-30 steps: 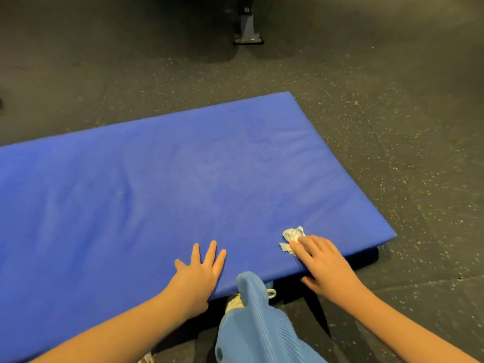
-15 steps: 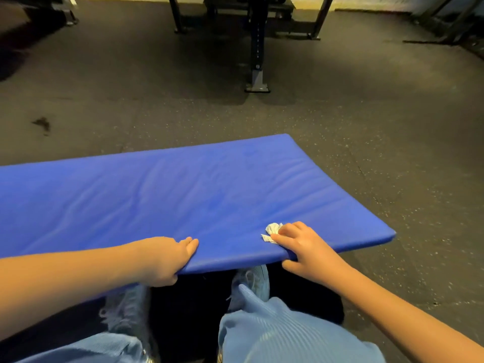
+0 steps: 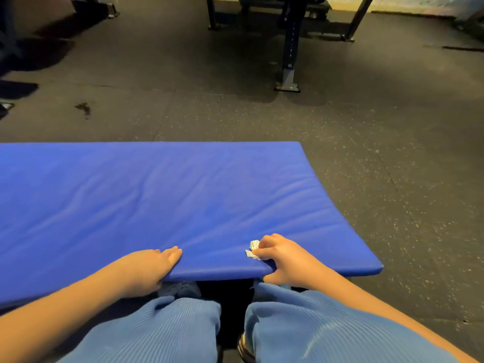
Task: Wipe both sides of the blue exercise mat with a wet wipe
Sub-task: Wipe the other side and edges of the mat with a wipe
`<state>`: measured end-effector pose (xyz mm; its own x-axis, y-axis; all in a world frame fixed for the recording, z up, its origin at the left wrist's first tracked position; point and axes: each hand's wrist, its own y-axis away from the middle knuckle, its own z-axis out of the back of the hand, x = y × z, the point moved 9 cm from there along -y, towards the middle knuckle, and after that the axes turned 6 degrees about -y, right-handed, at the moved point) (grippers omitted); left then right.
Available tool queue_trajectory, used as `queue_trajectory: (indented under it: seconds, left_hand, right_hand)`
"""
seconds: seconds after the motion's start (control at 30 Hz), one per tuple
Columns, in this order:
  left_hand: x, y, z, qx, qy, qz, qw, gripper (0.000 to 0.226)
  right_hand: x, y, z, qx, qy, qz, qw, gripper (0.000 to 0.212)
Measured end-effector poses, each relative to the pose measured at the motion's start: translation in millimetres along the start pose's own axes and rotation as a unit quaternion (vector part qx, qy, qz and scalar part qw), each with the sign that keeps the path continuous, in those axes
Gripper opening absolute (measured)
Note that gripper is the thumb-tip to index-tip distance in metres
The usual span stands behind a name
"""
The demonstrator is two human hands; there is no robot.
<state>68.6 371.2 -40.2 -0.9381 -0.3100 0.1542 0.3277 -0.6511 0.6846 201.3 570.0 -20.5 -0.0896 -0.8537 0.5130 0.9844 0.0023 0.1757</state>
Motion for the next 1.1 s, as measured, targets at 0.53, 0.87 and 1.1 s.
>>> queue_trajectory:
  seconds: [0.53, 0.87, 1.1]
  left_hand:
    - [-4.7, -56.2, -0.8, 0.120, 0.117, 0.002, 0.986, 0.047]
    - [-80.7, -128.1, 9.3, -0.096, 0.204, -0.043, 0.973, 0.092]
    - [-79.2, -137.3, 5.0, -0.136, 0.205, -0.032, 0.969, 0.096]
  right_hand:
    - [-59.8, 17.8, -22.2, 0.002, -0.075, -0.180, 0.981, 0.027]
    - [-127.1, 52.3, -0.7, -0.091, -0.052, -0.303, 0.947, 0.017]
    - [-90.1, 55.2, -32.5, -0.024, -0.118, -0.170, 0.978, 0.027]
